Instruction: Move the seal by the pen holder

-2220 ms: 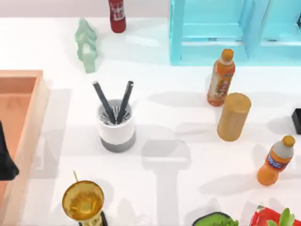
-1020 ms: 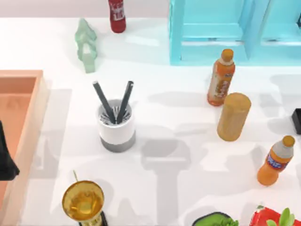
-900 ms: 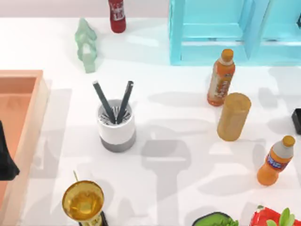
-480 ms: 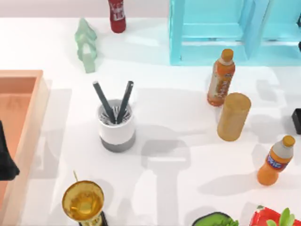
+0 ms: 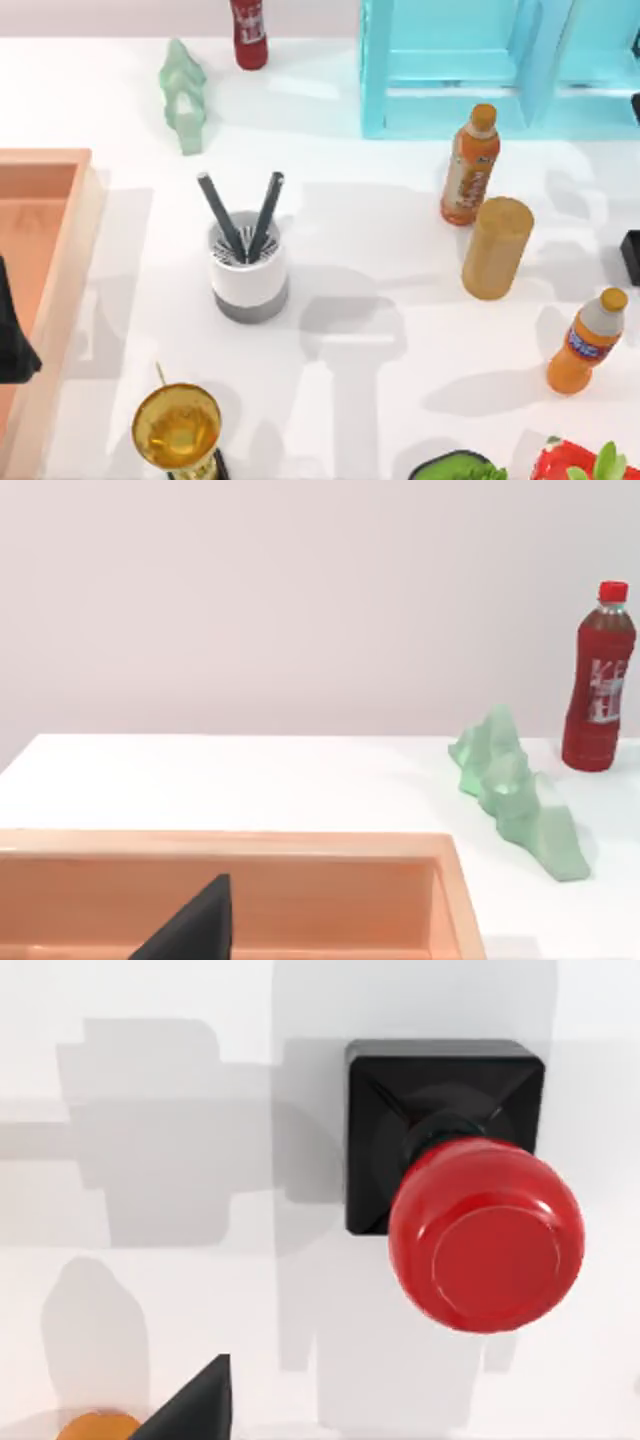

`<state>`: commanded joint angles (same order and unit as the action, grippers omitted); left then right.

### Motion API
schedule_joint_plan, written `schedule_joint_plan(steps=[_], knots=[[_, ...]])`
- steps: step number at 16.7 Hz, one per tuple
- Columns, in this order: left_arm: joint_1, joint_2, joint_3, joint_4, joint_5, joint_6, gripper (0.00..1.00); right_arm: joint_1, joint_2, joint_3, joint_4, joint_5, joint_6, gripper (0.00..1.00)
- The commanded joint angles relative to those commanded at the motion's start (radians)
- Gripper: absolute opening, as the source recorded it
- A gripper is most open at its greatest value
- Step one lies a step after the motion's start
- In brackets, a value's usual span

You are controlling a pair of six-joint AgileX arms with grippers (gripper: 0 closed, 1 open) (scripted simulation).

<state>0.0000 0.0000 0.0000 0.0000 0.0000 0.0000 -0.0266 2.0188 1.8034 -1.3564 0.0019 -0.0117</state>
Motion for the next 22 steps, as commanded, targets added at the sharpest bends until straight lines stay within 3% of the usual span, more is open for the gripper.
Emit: schedule_joint_plan(steps=[8, 13, 22], knots=[[0.0, 0.0, 0.0, 0.0, 0.0, 0.0, 1.0, -0.001, 0.05, -0.272, 0.328, 0.0, 0.002, 1.0], [0.0, 0.0, 0.0, 0.0, 0.0, 0.0, 1.0, -0.001, 0.057, -0.298, 0.355, 0.0, 0.002, 1.0], [0.0, 0.0, 0.0, 0.0, 0.0, 0.0, 1.0, -0.001, 0.057, -0.298, 0.355, 0.0, 0.002, 0.32]])
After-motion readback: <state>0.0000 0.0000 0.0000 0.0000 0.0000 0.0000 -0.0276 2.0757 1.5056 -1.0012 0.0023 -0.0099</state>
